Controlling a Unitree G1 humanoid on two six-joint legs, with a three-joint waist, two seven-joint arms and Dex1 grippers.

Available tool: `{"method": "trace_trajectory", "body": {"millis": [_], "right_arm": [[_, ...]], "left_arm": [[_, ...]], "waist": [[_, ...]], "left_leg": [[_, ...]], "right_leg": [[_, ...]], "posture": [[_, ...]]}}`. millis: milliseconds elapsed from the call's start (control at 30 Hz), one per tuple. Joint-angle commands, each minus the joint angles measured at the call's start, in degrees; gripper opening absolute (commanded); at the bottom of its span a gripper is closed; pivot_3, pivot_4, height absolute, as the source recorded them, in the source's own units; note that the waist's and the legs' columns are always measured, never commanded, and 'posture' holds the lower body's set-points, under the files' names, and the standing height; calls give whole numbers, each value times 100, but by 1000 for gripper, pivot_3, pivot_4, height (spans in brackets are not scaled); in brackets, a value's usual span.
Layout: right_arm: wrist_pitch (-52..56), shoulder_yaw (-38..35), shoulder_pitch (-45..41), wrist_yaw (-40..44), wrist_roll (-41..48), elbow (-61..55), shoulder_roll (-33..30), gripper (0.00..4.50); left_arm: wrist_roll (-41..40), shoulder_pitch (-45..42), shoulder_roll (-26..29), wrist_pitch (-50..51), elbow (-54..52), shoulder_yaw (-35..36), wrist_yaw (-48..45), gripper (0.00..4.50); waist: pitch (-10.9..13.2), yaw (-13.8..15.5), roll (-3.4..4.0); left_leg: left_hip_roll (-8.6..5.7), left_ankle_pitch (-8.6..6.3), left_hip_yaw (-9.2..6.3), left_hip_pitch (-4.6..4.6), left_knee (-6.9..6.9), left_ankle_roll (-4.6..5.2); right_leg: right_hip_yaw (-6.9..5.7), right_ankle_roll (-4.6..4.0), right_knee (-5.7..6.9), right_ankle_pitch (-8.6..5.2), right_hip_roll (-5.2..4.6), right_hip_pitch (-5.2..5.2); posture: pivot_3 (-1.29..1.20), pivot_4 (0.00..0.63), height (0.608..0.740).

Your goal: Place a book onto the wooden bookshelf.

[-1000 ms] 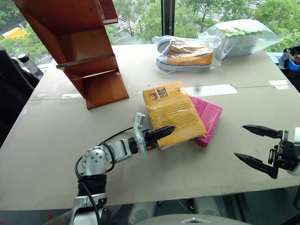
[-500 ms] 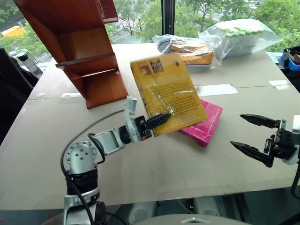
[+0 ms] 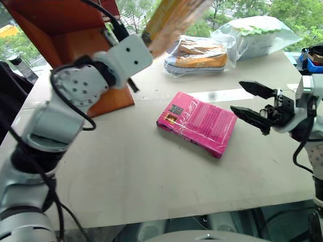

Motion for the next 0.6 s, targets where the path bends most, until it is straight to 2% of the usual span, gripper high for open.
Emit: {"method": "trace_trajectory", "body": {"millis": [33, 100, 200, 400, 600], "right_arm": [[-24, 86, -333, 167, 8, 252, 133, 4500], [-36, 185, -527, 248, -49, 442, 224, 4500], [-35, 264, -717, 307, -104, 610, 316, 4500], [78, 318, -975, 424, -63, 728, 457, 4500], [150, 397, -1230, 14, -358, 766, 538, 4500]], "left_arm": [[1192, -29, 707, -576, 167, 216, -161, 11], [1560, 189, 1146, -638, 344, 363, -379, 11], [1759, 564, 1507, -470, 420, 603, -762, 11], [2066, 1683, 1658, 20, 656, 1174, -991, 11], [2317, 1776, 1535, 194, 888, 1276, -1191, 11]], "waist": [[3, -13, -1], [3, -20, -1], [4, -40, 1], [9, -69, 8], [10, -77, 10]], "left_leg": [[-1, 0, -2, -12, -2, 0], [-4, 5, -6, -33, -1, -8], [-8, 13, 0, -64, 2, -21], [-5, 0, -1, -66, 5, 2], [-5, -1, 0, -60, 36, 4]], "right_leg": [[-1, 0, 0, 0, 0, -11], [-6, 1, 1, 0, -2, -32], [0, 2, 12, 2, -4, -67], [-2, 2, 30, 2, 2, -73], [0, 2, 72, 1, 4, -75]], "posture": [[0, 150, 740], [0, 150, 740], [0, 150, 740], [0, 150, 740], [0, 150, 740]]}}
